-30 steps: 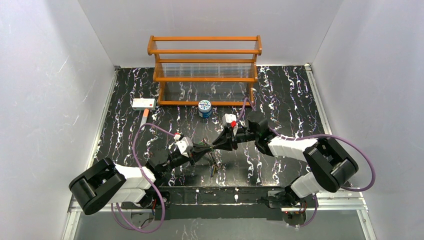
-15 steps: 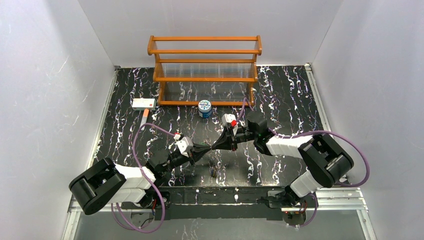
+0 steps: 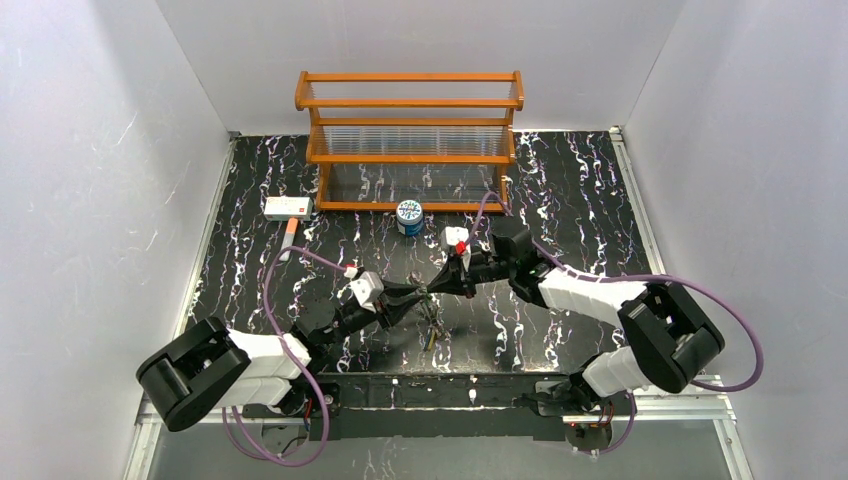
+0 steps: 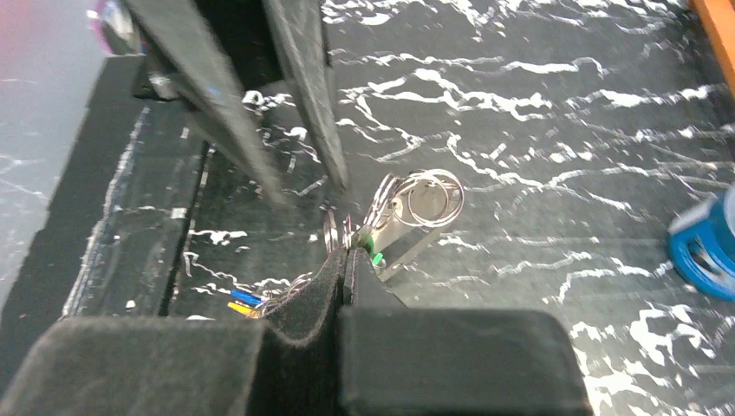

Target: Put the keys on the keyring

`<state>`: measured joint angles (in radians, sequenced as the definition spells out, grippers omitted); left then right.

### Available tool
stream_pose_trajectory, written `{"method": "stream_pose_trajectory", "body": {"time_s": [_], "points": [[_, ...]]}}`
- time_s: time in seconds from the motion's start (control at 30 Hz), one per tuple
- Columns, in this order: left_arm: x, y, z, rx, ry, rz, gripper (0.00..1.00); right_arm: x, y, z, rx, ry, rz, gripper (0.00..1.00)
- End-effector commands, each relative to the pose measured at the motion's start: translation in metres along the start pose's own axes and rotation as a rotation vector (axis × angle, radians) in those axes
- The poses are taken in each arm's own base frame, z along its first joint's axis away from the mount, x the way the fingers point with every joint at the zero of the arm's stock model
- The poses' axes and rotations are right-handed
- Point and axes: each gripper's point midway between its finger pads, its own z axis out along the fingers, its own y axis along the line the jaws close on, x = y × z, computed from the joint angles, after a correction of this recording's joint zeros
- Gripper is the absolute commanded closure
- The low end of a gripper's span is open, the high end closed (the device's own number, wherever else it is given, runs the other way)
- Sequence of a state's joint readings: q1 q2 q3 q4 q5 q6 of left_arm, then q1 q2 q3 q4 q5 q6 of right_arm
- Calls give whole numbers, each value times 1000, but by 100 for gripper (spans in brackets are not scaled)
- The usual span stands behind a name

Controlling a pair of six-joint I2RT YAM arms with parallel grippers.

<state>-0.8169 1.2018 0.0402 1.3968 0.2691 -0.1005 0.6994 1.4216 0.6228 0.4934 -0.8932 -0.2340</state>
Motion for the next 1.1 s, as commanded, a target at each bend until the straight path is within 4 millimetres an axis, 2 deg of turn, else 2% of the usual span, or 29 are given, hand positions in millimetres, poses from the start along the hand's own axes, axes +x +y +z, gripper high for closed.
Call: {"method": "stream_pose_trajectory", "body": {"time_s": [0.0, 0.23, 0.43, 0.6, 0.73, 1.07], "points": [[-31, 5, 6, -28, -105, 22, 67, -4, -27, -15, 154, 102, -56, 99], [-42, 19, 5, -118, -136, -20, 27, -2, -43, -34, 254, 239, -91, 99], [-38, 32, 5, -201, -114, -100, 3, 2, -52, -47, 306, 348, -84, 99], [-31, 53, 4, -342, -83, -216, 2, 3, -58, -55, 323, 425, -79, 99], [-22, 60, 7, -390, -26, -252, 2, 3, -62, -60, 332, 473, -76, 99], [4, 93, 3, -579, 137, -397, 2, -6, -54, -56, 301, 454, -21, 99]]}}
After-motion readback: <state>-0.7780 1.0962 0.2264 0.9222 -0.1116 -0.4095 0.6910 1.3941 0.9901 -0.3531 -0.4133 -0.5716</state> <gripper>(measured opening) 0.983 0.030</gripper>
